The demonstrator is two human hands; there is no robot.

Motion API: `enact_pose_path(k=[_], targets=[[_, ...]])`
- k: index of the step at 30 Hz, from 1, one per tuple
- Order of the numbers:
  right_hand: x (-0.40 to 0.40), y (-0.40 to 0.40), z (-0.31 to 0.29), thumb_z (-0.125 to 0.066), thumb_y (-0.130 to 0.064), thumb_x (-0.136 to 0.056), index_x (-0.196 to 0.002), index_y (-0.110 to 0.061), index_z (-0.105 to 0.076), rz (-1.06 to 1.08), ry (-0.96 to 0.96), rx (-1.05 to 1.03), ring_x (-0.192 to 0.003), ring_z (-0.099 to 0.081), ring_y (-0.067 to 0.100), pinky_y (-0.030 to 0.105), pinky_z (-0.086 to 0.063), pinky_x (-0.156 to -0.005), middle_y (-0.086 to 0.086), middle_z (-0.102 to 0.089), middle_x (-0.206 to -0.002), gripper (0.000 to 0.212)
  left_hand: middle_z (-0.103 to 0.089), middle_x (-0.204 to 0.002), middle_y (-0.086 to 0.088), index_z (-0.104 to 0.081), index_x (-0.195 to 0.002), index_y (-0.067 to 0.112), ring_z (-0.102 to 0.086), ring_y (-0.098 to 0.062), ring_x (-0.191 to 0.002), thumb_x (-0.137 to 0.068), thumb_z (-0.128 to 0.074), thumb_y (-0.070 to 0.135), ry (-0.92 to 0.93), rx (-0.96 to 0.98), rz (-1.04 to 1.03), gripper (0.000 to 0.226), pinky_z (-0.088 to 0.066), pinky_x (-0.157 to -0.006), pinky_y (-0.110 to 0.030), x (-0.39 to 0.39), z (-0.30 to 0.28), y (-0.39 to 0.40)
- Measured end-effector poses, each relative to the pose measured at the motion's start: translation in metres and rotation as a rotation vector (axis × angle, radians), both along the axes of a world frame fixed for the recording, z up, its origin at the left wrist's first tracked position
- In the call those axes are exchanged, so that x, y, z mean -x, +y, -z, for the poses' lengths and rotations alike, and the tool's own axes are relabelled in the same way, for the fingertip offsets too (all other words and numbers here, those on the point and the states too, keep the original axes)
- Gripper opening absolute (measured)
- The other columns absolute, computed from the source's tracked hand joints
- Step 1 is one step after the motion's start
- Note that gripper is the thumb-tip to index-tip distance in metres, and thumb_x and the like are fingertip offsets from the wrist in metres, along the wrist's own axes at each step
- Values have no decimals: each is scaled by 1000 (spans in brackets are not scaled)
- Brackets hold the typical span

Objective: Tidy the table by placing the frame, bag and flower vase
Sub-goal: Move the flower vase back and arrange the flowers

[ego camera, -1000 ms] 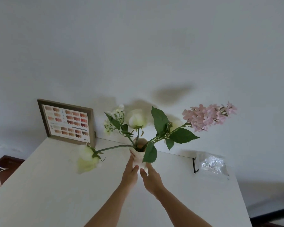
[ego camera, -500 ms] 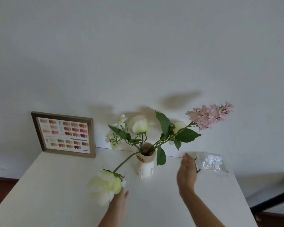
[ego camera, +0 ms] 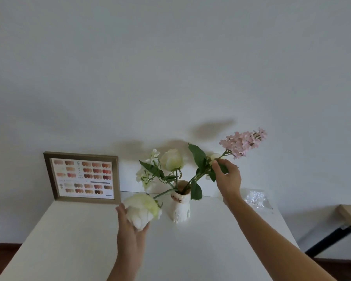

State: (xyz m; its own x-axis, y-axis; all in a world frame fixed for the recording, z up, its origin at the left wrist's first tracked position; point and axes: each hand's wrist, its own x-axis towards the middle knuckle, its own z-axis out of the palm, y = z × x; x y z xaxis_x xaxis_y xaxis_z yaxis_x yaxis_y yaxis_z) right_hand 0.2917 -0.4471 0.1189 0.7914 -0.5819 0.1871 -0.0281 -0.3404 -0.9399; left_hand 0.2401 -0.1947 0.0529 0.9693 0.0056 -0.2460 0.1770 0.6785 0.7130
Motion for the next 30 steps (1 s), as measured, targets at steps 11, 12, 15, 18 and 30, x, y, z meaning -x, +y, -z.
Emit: enact_pose_path(k=[11,12,15,18,30], targets=[[-13,35,-6,-60,-38,-89,-100,-19,-72,-13,110,284,-118,-43,28,48,-30,-107,7,-54,-125,25,-12,-158,8,-5,-145,43,-20,-22,-144,-96,-25,51,-174,-554,86,53,-23,-116,-42,-42,-47,-63],[-13,38,-5,-61,-36,-88,-100,-19,-73,-22,110,326,-121,-40,28,46,-29,-107,6,-53,-127,24,-13,-157,9,-5,-144,45,-21,-21,-143,-96,-25,50,-185,-542,88,53,-24,-112,-38,-42,-48,-67],[-12,45,9,-64,-30,-86,-94,-21,-74,-60,94,439,-132,-32,29,48,-23,-106,4,-49,-134,15,-5,-158,13,1,-143,47,-15,-18,-145,-93,-25,54,-195,-534,116,57,-22,-110,-36,-40,-48,-77],[-14,46,22,-63,-29,-88,-90,-23,-74,-36,88,424,-140,-21,30,50,-17,-109,4,-42,-144,13,5,-159,16,6,-144,46,-7,-14,-147,-83,-24,64,-203,-558,143,70,-16,-115,-37,-41,-48,-79],[-23,45,42,-61,-34,-88,-90,-30,-74,-96,168,459,-146,5,27,51,-7,-113,-1,-11,-159,14,26,-155,13,14,-145,38,24,-8,-143,-85,-20,64,-226,-736,179,73,3,-121,-50,-57,-48,-86]])
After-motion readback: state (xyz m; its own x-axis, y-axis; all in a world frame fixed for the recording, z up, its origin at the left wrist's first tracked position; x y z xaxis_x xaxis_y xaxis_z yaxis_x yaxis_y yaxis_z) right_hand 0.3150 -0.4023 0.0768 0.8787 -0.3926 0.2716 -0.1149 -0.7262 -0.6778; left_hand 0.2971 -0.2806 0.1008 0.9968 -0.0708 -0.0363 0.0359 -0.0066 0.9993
